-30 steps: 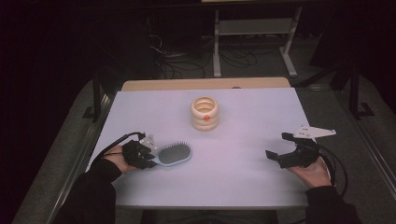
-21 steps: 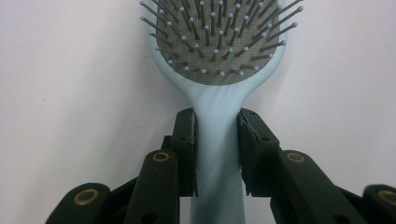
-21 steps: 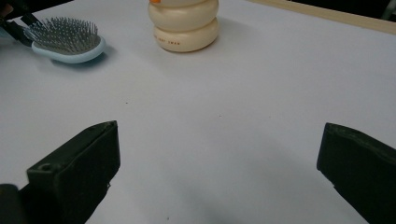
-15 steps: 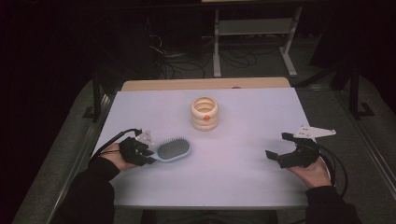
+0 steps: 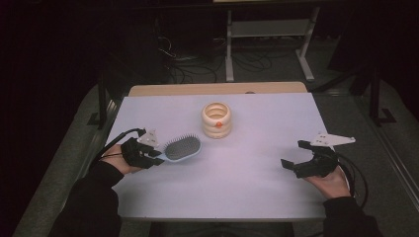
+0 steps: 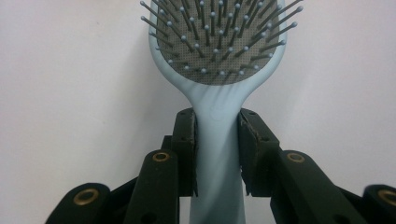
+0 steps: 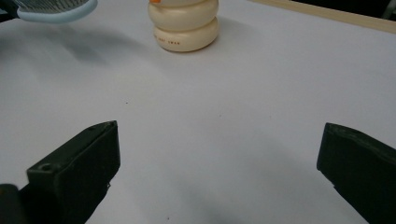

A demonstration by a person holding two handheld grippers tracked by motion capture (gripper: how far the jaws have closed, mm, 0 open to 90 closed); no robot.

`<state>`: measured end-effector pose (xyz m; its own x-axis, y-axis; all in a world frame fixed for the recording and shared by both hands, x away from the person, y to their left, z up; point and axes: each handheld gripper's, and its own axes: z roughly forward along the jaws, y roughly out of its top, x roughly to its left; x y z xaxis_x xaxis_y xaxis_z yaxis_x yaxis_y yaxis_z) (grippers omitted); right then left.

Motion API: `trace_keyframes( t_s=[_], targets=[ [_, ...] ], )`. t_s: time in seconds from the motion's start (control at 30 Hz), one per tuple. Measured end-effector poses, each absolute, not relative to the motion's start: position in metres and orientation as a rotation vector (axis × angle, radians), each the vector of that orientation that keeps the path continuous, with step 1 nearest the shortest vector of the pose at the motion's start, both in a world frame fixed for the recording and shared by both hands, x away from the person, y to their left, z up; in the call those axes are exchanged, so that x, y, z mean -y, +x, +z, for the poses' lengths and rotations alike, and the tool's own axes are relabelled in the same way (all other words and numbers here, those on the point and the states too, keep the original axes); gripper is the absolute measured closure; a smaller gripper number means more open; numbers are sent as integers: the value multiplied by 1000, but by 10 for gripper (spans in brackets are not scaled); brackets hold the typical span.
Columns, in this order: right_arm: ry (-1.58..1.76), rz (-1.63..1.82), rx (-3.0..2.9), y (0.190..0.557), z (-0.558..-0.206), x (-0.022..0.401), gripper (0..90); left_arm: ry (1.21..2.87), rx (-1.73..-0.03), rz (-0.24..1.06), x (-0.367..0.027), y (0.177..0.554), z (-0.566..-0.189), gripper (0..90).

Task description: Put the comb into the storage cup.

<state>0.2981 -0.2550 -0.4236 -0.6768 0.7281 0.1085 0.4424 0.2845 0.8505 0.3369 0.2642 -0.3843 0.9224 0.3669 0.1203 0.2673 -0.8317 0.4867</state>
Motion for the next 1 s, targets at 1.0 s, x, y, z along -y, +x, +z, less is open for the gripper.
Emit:
trace_keyframes(
  t_s=[1.0],
  targets=[
    [987,1356,-2318,304,-398,243,0,2566,-354,432,-231,341,-329,704]
  ],
)
